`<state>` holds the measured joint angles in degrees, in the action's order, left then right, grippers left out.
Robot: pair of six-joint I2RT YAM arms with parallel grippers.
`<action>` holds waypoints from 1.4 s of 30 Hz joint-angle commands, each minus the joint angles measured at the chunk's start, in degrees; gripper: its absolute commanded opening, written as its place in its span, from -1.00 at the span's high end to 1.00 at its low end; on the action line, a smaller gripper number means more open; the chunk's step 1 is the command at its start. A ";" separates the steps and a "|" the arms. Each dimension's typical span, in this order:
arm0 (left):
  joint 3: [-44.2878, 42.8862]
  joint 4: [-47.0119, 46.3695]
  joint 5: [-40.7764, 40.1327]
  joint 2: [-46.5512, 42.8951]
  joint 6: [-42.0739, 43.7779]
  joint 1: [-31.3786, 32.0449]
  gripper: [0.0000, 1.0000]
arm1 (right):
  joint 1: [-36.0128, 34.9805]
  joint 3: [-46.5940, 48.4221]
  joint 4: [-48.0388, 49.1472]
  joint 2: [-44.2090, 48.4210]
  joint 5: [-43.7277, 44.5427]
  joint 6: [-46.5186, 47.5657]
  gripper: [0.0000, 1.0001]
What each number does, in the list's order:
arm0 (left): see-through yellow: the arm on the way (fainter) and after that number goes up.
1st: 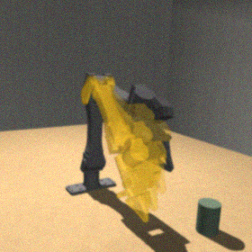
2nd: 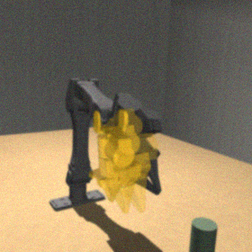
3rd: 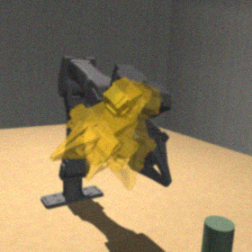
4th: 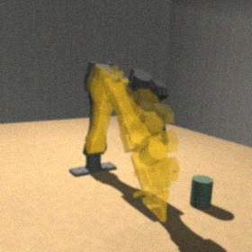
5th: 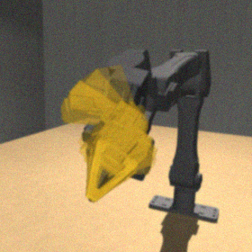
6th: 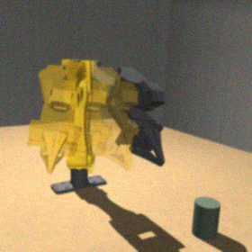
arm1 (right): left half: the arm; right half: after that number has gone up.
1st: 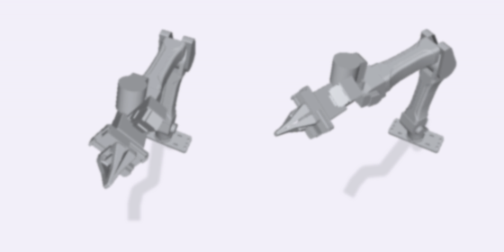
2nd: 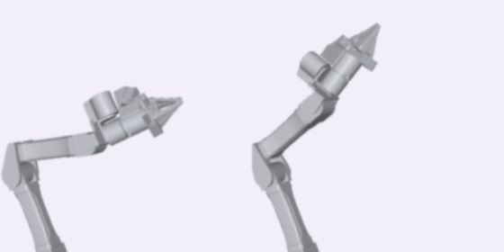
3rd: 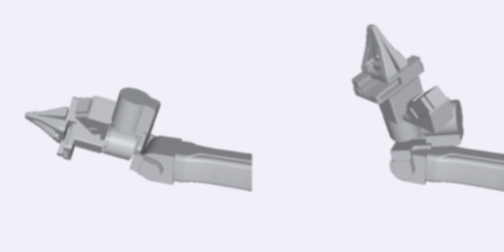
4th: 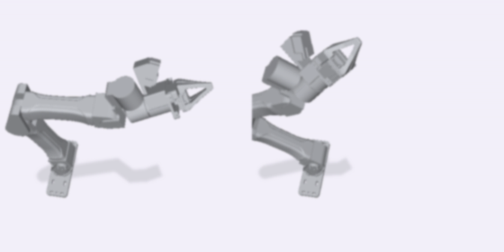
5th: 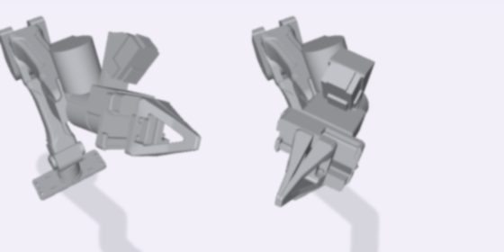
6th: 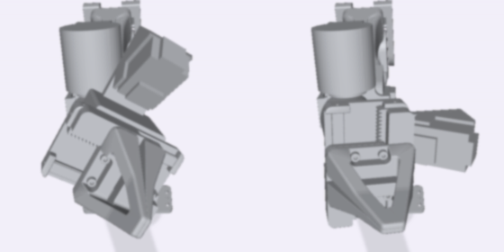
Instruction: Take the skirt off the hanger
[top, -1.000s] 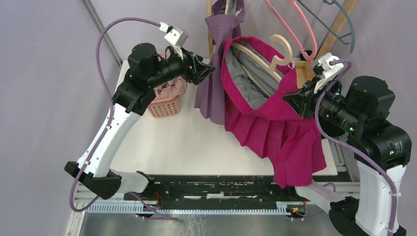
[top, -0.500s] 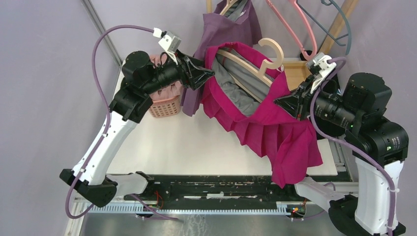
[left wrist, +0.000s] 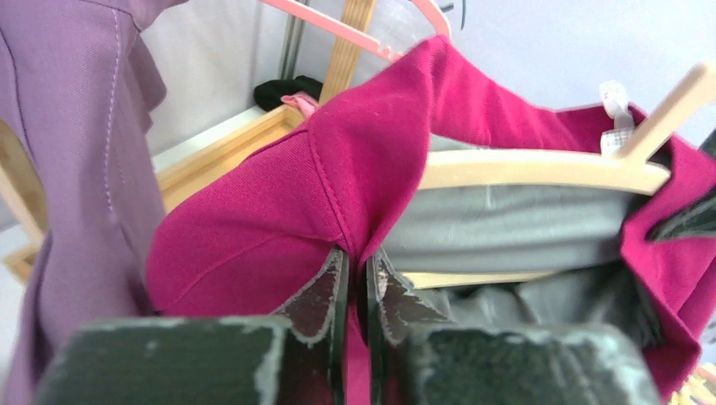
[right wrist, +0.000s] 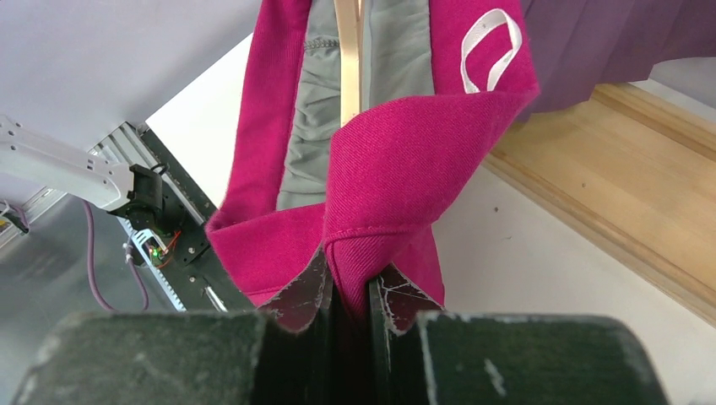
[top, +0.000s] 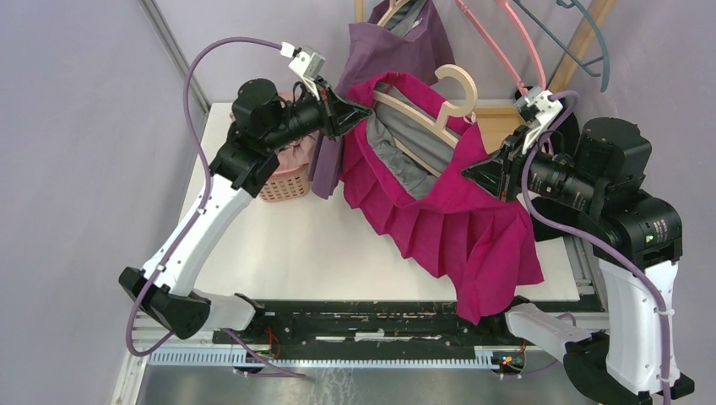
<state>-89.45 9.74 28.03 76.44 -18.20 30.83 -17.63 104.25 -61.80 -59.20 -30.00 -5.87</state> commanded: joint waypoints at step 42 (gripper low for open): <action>-21.81 17.26 -2.84 6.15 28.15 -4.31 -0.76 | -0.61 -0.33 8.09 0.53 -3.75 0.21 0.99</action>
<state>-108.09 27.53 14.46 88.40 2.70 26.94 -17.89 102.61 -59.61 -59.57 -30.92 -5.98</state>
